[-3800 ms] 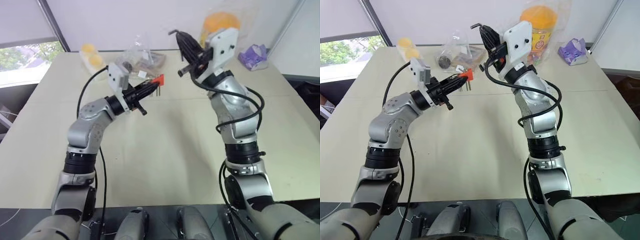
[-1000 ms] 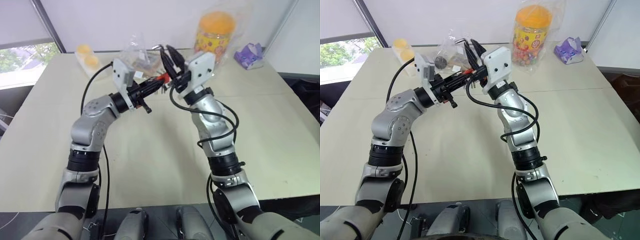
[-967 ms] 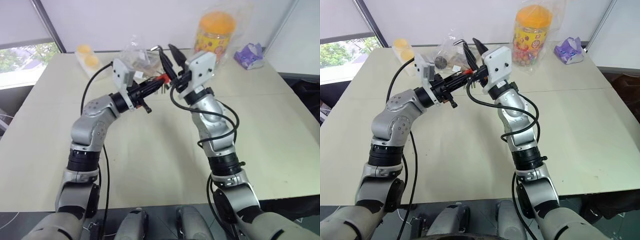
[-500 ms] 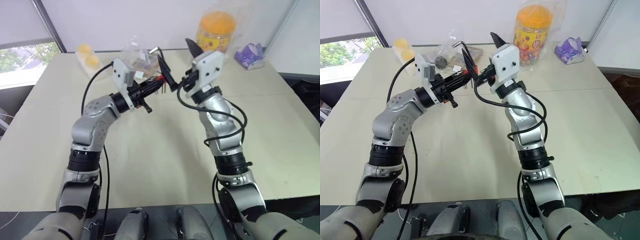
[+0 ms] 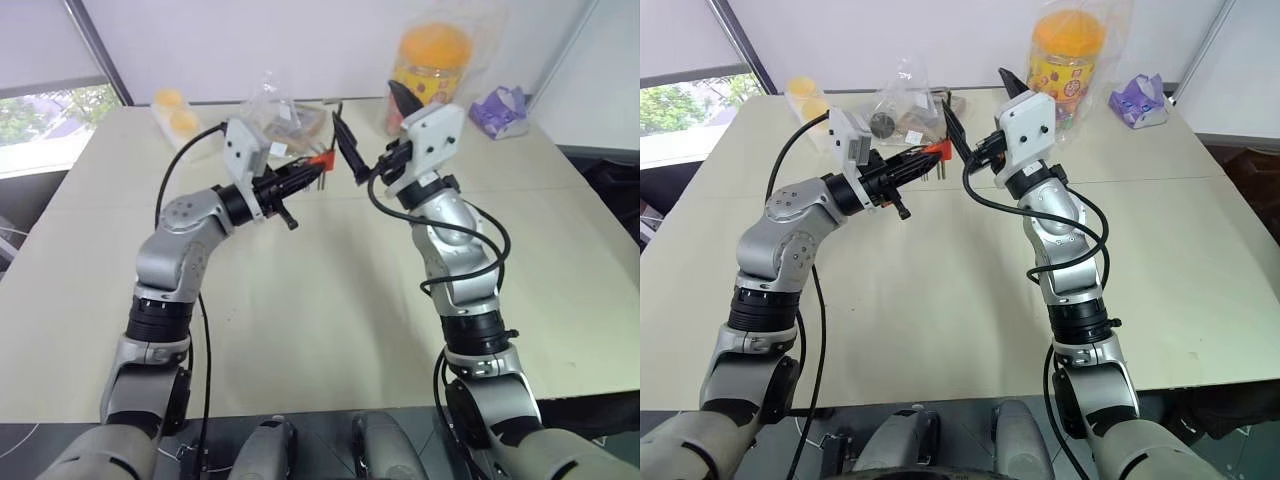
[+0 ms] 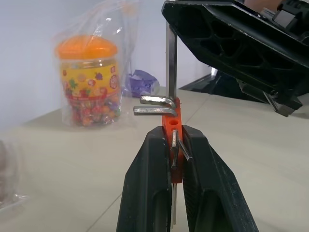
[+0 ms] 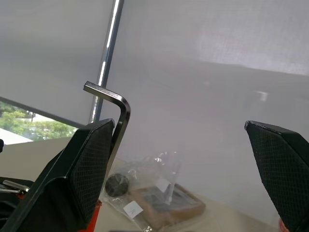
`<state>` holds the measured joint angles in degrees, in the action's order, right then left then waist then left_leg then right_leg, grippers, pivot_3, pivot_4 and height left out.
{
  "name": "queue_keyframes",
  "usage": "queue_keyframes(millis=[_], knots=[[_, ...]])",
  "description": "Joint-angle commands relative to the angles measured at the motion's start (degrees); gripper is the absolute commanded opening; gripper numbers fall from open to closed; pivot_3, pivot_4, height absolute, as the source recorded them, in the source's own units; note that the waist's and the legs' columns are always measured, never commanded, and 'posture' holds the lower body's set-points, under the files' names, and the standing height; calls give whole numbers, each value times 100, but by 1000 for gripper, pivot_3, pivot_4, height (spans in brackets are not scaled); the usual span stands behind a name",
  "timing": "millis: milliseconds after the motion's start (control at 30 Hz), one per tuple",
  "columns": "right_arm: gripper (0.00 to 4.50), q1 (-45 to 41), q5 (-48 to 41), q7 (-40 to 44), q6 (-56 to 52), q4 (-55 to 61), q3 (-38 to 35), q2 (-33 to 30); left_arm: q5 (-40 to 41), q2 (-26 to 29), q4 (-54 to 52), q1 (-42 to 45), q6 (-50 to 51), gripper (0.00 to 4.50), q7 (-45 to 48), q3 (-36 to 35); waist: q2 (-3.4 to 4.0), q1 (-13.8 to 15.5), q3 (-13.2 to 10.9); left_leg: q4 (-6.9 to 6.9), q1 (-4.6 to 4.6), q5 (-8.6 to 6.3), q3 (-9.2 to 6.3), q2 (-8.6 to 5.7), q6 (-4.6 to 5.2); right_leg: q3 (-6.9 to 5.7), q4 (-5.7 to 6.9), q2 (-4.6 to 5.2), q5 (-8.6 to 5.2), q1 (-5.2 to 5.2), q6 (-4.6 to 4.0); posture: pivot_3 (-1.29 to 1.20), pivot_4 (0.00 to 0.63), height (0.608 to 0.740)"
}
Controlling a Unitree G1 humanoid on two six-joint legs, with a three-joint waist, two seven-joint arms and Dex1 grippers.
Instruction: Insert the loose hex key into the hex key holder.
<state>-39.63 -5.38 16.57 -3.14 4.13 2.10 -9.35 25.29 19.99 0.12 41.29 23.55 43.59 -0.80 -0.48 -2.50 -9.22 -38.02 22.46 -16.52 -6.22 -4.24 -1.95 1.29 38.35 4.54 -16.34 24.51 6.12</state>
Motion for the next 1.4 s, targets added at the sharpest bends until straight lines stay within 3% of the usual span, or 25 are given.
queue_keyframes(millis=[33,200,433,633,867,1033,1200,1400], knots=[[4488,-6,-158,156,-117,506,28,-40,28,-23,-20,92,-174,0,-55,-144,0,0,0,0,0,0,0,0,0,0,0,0,0,0,0,0,150,740],[4488,244,-372,597,-447,843,-11,-365,69,-63,114,173,-214,0,-95,-201,0,7,0,0,0,0,0,0,0,0,-1,0,0,-1,0,0,150,740],[4488,867,-1023,1602,-1196,1189,-589,-1653,296,-154,100,190,8,0,-65,-224,0,47,0,-2,1,0,1,-2,1,-1,-8,0,0,-6,0,0,150,740],[4488,1324,-1345,2409,-1733,1235,-832,-2730,885,-437,26,31,809,0,-118,-220,-2,109,-1,-2,-1,-3,5,1,6,1,-15,-2,0,-11,0,0,150,740],[4488,1576,-1331,2506,-1834,1282,-972,-3081,1652,-923,6,-124,2251,0,-363,-97,-3,180,-2,-7,-1,-3,6,1,5,2,-16,0,0,-13,0,0,150,740],[4488,1880,-1374,2578,-1966,1499,-1197,-3394,2065,-1383,621,-62,3296,0,-1004,-409,-5,198,-3,-11,0,-3,5,-2,5,2,-20,1,0,-19,0,0,150,740],[4488,2346,-1472,2958,-2167,1826,-1422,-3966,2002,-1383,1074,-62,3933,0,-1254,-387,-5,181,-3,-8,-1,-3,5,1,5,1,-20,-2,0,-18,0,0,150,740],[4488,2485,-1456,2839,-2219,1985,-1557,-3998,1946,-1468,1785,-51,4380,0,-1705,-701,-6,191,-3,-11,-3,-3,6,1,5,2,-19,-2,0,-19,0,0,150,740]])
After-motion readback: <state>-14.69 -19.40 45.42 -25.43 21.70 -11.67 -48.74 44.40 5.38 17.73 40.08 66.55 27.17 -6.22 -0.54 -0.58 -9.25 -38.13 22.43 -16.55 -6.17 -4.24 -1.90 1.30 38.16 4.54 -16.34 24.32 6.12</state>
